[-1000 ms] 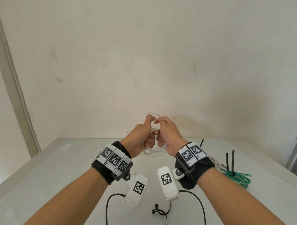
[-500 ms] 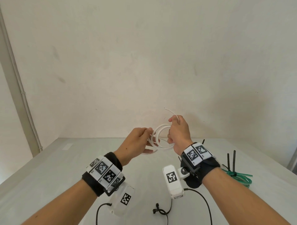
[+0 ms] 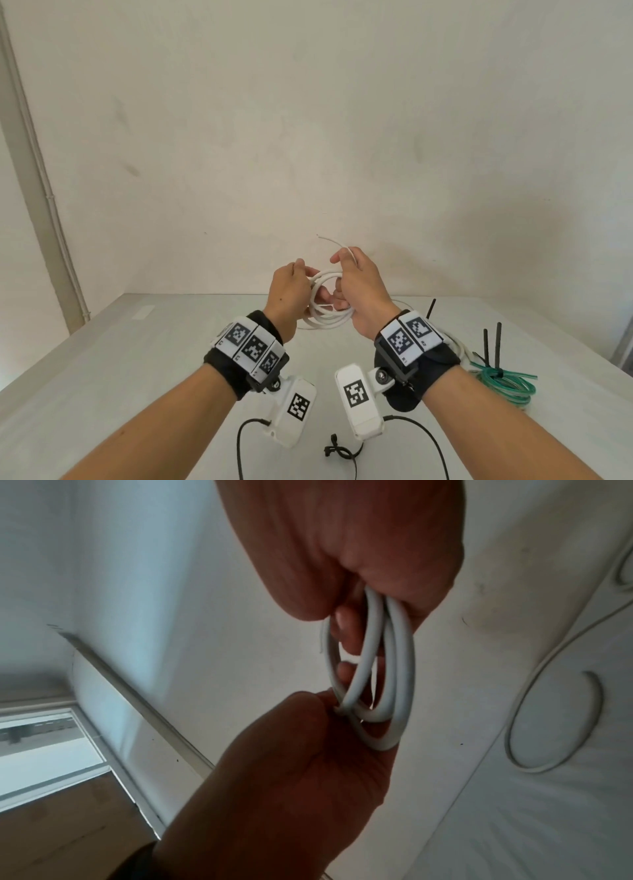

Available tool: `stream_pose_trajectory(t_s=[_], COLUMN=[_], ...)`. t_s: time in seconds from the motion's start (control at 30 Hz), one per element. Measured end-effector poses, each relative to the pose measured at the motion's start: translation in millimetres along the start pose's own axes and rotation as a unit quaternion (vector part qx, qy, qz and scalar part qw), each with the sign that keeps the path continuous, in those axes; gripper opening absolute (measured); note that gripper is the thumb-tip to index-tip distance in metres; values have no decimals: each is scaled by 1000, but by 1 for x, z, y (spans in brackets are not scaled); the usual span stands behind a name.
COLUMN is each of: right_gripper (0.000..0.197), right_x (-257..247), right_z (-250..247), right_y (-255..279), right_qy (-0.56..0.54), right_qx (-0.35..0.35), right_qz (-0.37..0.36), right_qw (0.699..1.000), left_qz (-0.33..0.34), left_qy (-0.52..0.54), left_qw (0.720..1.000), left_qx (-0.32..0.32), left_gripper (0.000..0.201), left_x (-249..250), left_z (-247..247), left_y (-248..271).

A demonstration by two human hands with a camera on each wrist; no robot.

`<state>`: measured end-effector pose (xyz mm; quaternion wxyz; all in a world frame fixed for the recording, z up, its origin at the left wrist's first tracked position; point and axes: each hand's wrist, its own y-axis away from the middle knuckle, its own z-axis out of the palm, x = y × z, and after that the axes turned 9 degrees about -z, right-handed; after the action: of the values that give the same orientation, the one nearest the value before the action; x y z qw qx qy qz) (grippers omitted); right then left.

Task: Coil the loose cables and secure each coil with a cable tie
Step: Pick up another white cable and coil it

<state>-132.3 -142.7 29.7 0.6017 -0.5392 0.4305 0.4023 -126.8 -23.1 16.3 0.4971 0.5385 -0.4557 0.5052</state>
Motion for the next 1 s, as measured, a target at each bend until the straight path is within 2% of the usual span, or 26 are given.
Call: stream_pose_trajectory(t_s=[0.13, 0.27, 0.33, 0.47, 0.6, 0.73, 0.87, 1.0], right_gripper=[22, 25, 24, 20, 24, 21, 16, 17], right_x=[3, -1, -2, -3, 0, 3, 9, 22], right_z=[-4, -9, -10, -7, -9, -15, -9, 1], right_y=[-3, -2, -1, 2, 2, 4, 6, 6], right_qy=[-23, -115, -127, -92, -24, -90, -80, -64], right_qx=[-9, -50, -68, -91, -70, -90, -135, -80], right_qz=[22, 87, 103, 122, 79, 111, 127, 126], right_qw=[999, 988, 984, 984, 994, 986, 979, 987], left_qz=[-68, -82, -70, 0, 55, 31, 8, -32], left_qy=[44, 45, 13, -114, -196, -173, -175, -160], left_qw=[995, 992, 994, 991, 979, 984, 984, 986], left_qx=[-55, -81, -87, -67, -31, -17, 19, -31], left_gripper=[39, 34, 31, 36, 43, 45, 41, 34], left_x=[2, 8, 9, 7, 7, 4, -11, -4], left_z=[2, 1, -1, -1, -5, -16, -15, -7], left_y=[2, 4, 5, 2, 3, -5, -10, -1])
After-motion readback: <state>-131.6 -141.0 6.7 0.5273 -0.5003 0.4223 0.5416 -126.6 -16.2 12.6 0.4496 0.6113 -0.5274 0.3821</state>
